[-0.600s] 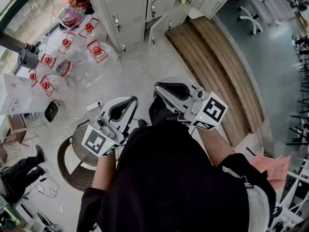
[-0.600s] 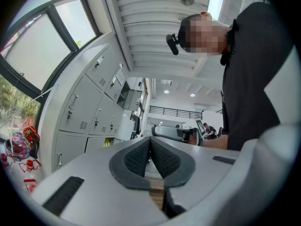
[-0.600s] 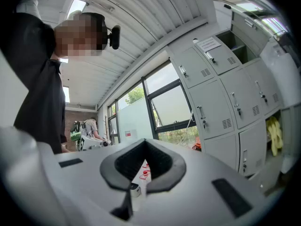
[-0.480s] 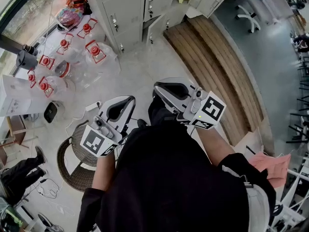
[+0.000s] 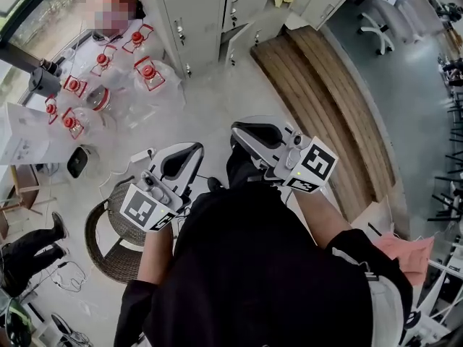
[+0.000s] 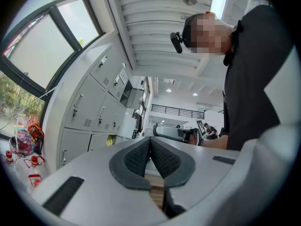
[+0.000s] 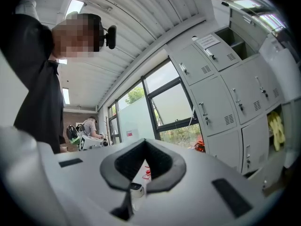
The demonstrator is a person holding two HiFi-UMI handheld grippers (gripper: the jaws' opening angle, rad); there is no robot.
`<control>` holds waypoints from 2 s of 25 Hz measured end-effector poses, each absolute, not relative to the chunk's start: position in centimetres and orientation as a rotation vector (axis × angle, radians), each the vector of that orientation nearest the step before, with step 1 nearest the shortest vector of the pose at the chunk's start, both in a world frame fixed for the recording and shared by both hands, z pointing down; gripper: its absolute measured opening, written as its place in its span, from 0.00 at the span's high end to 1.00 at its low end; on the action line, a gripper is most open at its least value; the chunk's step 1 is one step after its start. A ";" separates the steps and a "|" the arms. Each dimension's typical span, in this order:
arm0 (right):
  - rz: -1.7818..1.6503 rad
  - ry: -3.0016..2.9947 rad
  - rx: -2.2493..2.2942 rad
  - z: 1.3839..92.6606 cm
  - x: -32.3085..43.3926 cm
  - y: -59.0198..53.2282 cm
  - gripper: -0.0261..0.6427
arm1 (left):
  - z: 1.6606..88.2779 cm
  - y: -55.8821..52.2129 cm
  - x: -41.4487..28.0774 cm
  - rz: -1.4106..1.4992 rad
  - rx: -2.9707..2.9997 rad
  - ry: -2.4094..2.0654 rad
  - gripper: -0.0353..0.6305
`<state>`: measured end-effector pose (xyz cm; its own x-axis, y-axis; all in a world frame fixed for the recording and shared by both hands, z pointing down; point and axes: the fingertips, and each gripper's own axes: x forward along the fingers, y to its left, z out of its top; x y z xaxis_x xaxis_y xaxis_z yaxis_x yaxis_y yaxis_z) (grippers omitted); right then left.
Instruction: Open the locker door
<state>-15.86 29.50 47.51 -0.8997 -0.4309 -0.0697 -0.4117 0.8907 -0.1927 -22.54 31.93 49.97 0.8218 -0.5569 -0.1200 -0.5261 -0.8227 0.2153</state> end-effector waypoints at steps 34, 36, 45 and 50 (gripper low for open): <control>-0.331 2.958 -0.549 48.0 -7.8 6.9 0.95 | 46.2 9.6 -16.8 -0.143 2.811 -1.086 0.93; -0.310 2.964 -0.493 47.7 -7.3 5.4 0.95 | 46.1 7.6 -15.5 -0.118 2.800 -1.095 0.93; -0.323 2.954 -0.279 48.9 -6.3 0.8 0.95 | 46.3 3.0 -13.5 0.058 2.799 -1.165 0.93; -0.320 2.958 -0.259 48.9 -6.5 -0.6 0.95 | 45.4 1.1 -15.2 -0.006 2.771 -1.196 0.93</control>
<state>-6.52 -0.65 48.93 -0.9731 -0.1874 -0.1342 -0.1543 0.9622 -0.2245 -15.16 1.09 45.36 0.6870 -0.7252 0.0453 -0.7247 -0.6794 0.1147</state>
